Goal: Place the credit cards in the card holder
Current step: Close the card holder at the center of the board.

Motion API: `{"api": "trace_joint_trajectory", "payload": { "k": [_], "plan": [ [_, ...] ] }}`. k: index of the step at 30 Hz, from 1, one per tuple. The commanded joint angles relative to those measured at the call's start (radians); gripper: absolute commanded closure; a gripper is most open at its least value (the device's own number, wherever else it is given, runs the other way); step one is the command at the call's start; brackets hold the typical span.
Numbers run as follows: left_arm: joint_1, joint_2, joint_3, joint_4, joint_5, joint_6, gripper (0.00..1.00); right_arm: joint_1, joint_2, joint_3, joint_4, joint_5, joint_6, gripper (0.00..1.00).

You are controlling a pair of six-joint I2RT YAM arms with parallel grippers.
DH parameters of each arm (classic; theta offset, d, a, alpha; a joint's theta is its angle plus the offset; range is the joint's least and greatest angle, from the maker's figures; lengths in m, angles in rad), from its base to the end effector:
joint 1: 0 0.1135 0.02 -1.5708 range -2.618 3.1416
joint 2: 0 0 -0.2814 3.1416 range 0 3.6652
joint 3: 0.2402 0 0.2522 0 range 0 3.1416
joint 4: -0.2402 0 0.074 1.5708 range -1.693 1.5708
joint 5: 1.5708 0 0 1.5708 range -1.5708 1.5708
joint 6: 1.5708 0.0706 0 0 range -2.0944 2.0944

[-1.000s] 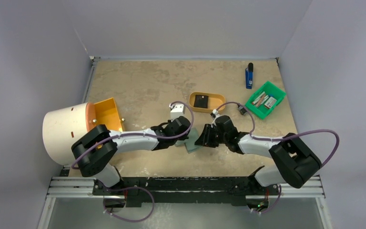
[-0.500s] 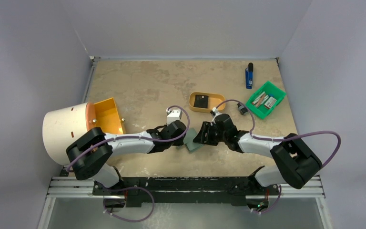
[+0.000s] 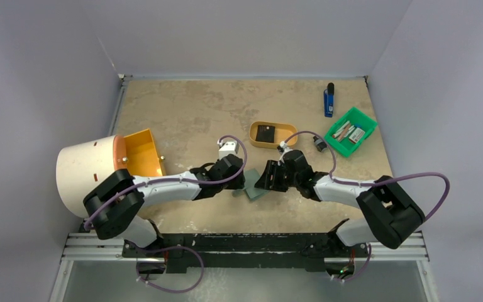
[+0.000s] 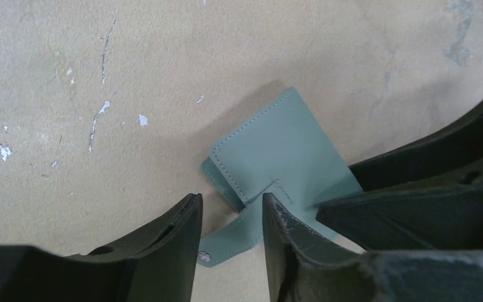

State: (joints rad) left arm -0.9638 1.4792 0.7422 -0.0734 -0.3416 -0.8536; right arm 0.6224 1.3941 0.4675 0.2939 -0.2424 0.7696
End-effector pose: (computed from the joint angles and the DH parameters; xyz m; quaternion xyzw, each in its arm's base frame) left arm 0.1979 -0.2435 0.1717 -0.0126 0.9172 -0.1914 0.3493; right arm 0.2181 0.1773 0.1464 0.0106 0.8871 0.3705 0.2752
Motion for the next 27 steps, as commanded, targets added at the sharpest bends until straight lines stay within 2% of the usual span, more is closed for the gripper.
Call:
{"api": "trace_joint_trajectory", "payload": {
  "k": [1, 5, 9, 12, 19, 23, 27],
  "plan": [
    [0.031, 0.04, 0.014, 0.058, 0.066, -0.018, 0.59, -0.001, 0.012, 0.004, -0.055, 0.073, -0.022, 0.44],
    [0.031, 0.065, 0.04, 0.058, 0.069, -0.021, 0.51, -0.001, 0.004, -0.001, -0.062, 0.08, -0.023, 0.44],
    [0.031, 0.092, 0.044, 0.058, 0.082, -0.022, 0.52, 0.0, 0.0, -0.001, -0.062, 0.078, -0.023, 0.44],
    [0.03, 0.093, 0.045, 0.058, 0.081, -0.022, 0.61, -0.001, -0.004, -0.004, -0.064, 0.08, -0.022, 0.44],
    [0.031, 0.107, 0.03, 0.026, 0.054, 0.001, 0.93, -0.001, -0.01, -0.006, -0.067, 0.067, -0.017, 0.44],
    [0.031, 0.125, -0.001, 0.028, 0.036, 0.005, 1.0, -0.001, -0.006, -0.026, -0.03, -0.014, 0.034, 0.42],
    [0.03, 0.142, -0.028, 0.041, 0.026, 0.004, 1.0, -0.004, 0.002, -0.026, -0.013, -0.045, 0.037, 0.41]
  ]
}}
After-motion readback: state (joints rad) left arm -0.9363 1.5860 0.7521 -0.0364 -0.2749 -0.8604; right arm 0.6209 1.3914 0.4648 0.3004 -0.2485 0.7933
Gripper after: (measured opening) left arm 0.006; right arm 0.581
